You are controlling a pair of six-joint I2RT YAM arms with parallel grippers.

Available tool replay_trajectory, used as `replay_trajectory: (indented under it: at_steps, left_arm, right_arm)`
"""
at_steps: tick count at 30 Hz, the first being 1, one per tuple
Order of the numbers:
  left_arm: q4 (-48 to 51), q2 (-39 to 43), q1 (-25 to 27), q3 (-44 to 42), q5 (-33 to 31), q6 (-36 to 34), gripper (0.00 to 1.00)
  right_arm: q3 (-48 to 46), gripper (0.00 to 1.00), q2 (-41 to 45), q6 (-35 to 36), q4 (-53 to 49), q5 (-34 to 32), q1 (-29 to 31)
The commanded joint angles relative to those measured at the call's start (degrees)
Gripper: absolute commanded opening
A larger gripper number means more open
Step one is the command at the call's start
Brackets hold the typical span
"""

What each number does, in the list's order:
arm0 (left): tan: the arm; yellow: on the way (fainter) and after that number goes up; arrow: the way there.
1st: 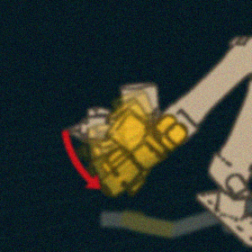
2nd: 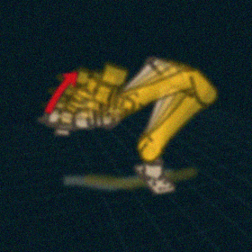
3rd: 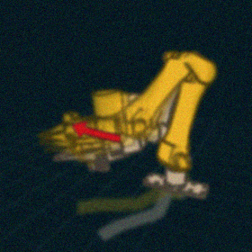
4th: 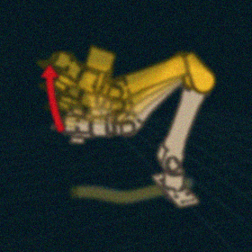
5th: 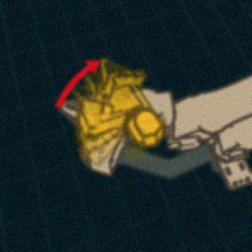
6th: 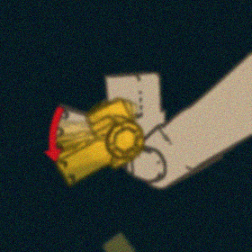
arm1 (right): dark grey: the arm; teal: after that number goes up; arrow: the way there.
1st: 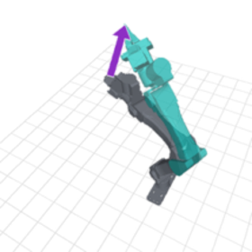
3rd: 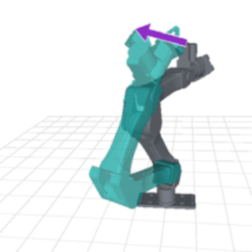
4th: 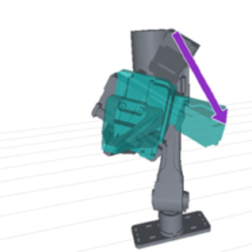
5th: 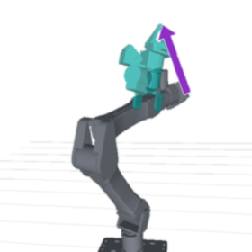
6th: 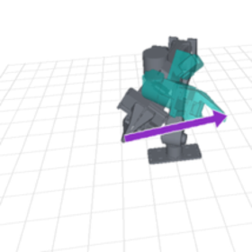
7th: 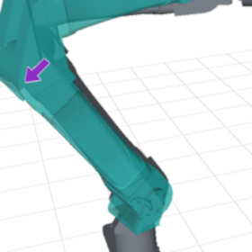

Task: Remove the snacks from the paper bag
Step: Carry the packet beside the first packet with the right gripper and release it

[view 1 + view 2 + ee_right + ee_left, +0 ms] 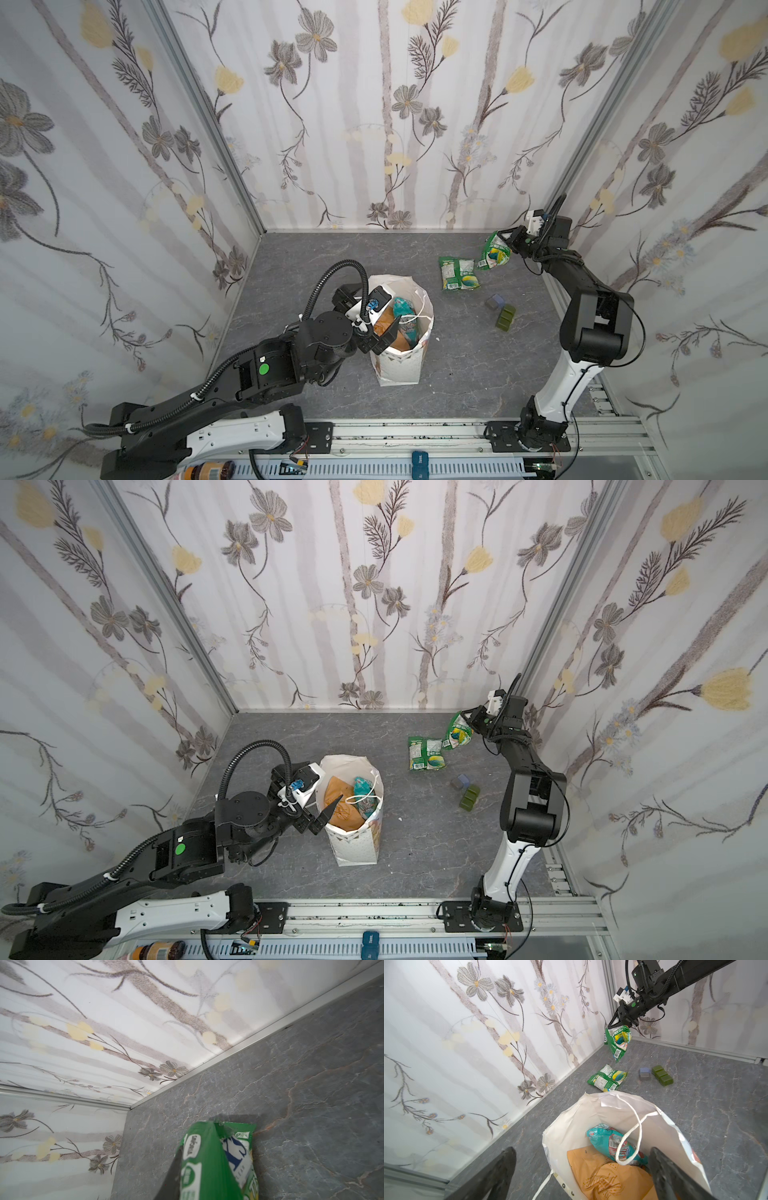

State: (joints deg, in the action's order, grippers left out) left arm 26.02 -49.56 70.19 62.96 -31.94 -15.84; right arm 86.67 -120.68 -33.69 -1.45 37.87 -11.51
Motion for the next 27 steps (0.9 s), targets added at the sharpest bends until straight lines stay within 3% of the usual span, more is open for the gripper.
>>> replay_trajectory:
  at_steps: [1, 6, 11, 17, 21, 27]
  left_arm:
    - [-4.96, 0.61, 0.07, -1.35, -4.17, -5.73, 1.00]
    - [-9.59, 0.96, 0.07, -3.82, -4.27, -9.73, 1.00]
    - [-14.89, 0.70, -0.09, -6.48, -5.79, -14.22, 1.00]
    - [-17.37, -0.21, -0.06, -6.97, -5.52, -16.07, 1.00]
    - [-17.21, -1.01, -0.07, -6.47, -5.58, -16.07, 1.00]
    - [-16.66, -1.23, -0.10, -6.28, -6.03, -15.34, 1.00]
  right_arm:
    - [4.36, 0.00, -3.62, 4.35, -4.60, -2.23, -0.73]
    - [11.00, 0.00, -9.49, 7.32, -10.49, -5.35, -1.06]
    - [14.64, 0.06, -13.61, 7.29, -12.19, -4.73, -0.78]
    - [16.72, 0.13, -17.00, 6.84, -12.52, -1.11, 0.52]
    - [17.70, 0.16, -18.33, 7.13, -13.30, -2.98, 1.55]
    - [20.75, 0.32, -19.81, 10.52, -18.27, -7.31, 2.51]
